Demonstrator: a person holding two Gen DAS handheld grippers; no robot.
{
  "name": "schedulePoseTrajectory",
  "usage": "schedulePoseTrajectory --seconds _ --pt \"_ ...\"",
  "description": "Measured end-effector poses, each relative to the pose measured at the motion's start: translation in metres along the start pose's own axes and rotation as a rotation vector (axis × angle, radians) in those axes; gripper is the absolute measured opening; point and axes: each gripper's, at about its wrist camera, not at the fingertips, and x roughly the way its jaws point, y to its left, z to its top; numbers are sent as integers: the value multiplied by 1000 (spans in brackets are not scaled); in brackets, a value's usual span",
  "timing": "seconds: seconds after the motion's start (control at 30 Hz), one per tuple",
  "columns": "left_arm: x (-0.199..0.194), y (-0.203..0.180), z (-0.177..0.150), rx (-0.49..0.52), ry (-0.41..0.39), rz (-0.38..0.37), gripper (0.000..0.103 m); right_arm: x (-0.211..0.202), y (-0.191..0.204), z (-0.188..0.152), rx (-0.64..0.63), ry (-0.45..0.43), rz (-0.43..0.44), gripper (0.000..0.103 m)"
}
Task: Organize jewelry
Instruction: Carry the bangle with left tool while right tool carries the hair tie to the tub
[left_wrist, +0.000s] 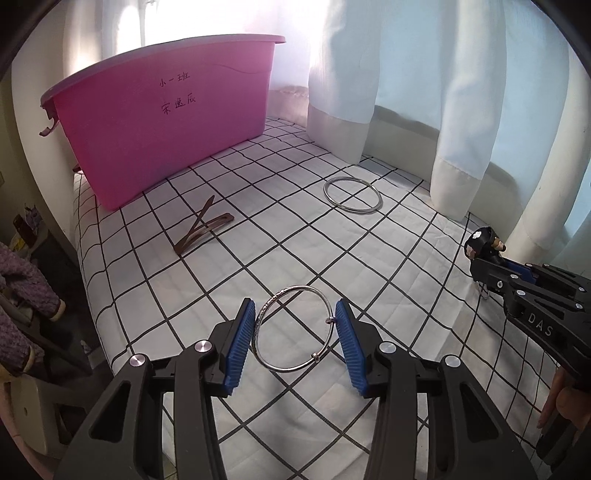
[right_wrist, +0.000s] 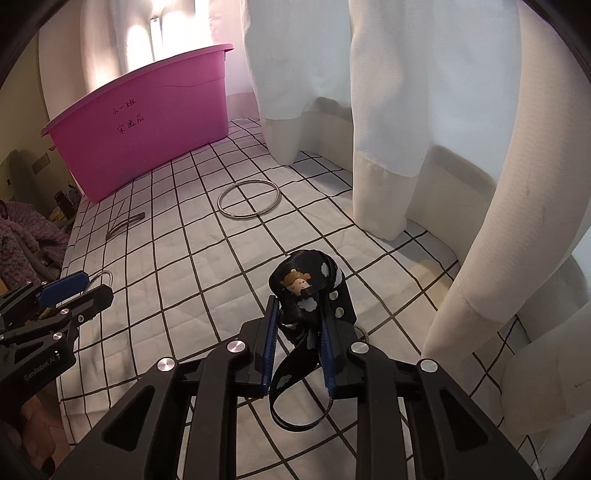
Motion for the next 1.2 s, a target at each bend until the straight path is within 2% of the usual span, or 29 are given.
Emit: schedulePoseTrajectory --seconds 0.27,0.6,0.9,1.03,1.2 --pt "-46 7 21 7 -45 -5 44 -35 9 13 -1 -41 42 20" --pt "-102 36 63 -2 -141 -40 44 -73 33 69 -28 -129 73 20" --pt "-120 89 136 91 -265 -105 44 -83 78 146 -10 -210 60 20" --pt "-120 123 172 88 -318 -126 44 -79 105 191 -16 -258 61 20" --pt "-107 176 210 61 -331 -112 44 -56 146 242 -25 -287 103 20"
